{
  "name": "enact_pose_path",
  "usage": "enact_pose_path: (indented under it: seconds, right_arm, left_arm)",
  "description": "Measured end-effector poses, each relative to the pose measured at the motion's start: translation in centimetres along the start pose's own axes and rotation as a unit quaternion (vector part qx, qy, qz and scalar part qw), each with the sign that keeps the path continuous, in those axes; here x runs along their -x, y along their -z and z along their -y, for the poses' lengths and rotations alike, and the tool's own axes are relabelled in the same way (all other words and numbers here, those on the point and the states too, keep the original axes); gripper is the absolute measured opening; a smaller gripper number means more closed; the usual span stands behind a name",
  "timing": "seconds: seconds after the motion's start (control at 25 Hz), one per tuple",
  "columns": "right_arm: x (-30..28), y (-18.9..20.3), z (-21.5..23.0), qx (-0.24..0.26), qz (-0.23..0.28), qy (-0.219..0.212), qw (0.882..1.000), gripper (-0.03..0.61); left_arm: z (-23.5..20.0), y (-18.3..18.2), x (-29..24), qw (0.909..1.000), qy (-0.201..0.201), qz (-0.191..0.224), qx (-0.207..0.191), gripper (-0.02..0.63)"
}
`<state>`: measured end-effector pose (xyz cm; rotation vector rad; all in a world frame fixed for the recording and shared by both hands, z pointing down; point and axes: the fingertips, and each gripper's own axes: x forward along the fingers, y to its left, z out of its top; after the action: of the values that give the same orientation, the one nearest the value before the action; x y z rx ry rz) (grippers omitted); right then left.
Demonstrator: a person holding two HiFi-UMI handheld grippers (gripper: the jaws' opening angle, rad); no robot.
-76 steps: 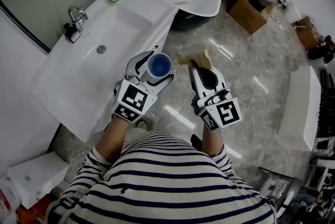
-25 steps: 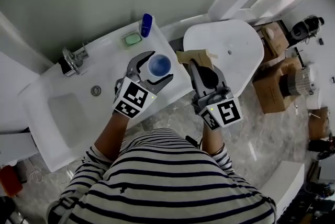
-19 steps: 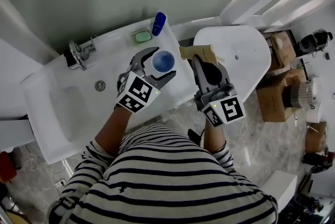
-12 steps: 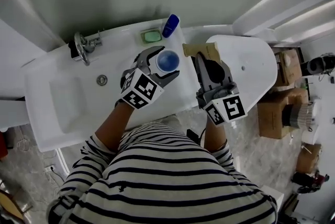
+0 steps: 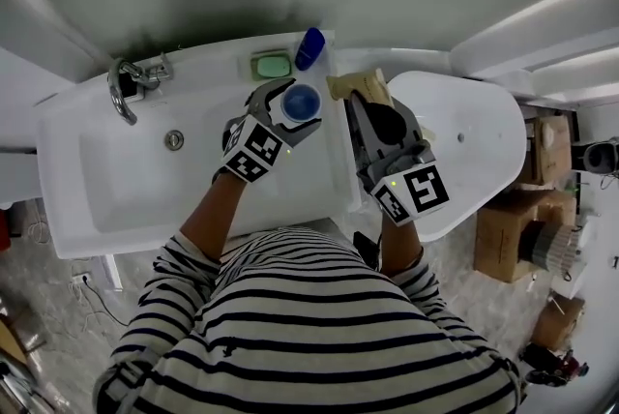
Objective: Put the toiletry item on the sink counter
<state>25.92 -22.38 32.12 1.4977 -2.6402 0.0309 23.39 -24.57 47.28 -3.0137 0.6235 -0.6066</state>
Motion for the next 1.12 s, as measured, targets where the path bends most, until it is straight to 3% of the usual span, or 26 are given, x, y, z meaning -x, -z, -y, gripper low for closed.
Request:
enact_pose_path:
  seconds: [0.32, 0.88, 1.12]
  right_arm:
    - [-1.5, 2.9, 3.0, -0.020, -0.013, -0.031, 0.999, 0.029]
    - [-3.4, 5.2, 3.4, -0.031, -0.028, -0.053, 0.998, 0.029]
    - [-4.1, 6.0, 3.1, -0.044, -0.033, -0.061, 0.997, 0.029]
  left_arm:
    - [-2.3, 4.9, -4.7, 0.9991, -0.025, -0.020, 0.028, 0.374]
    - [-1.4, 11.1, -8.7, 0.9973, 0.005, -0.063, 0.038, 0.374]
    - [-1.2, 11.6, -8.9, 0.9978, 0.008, -0.059, 0.028, 0.374]
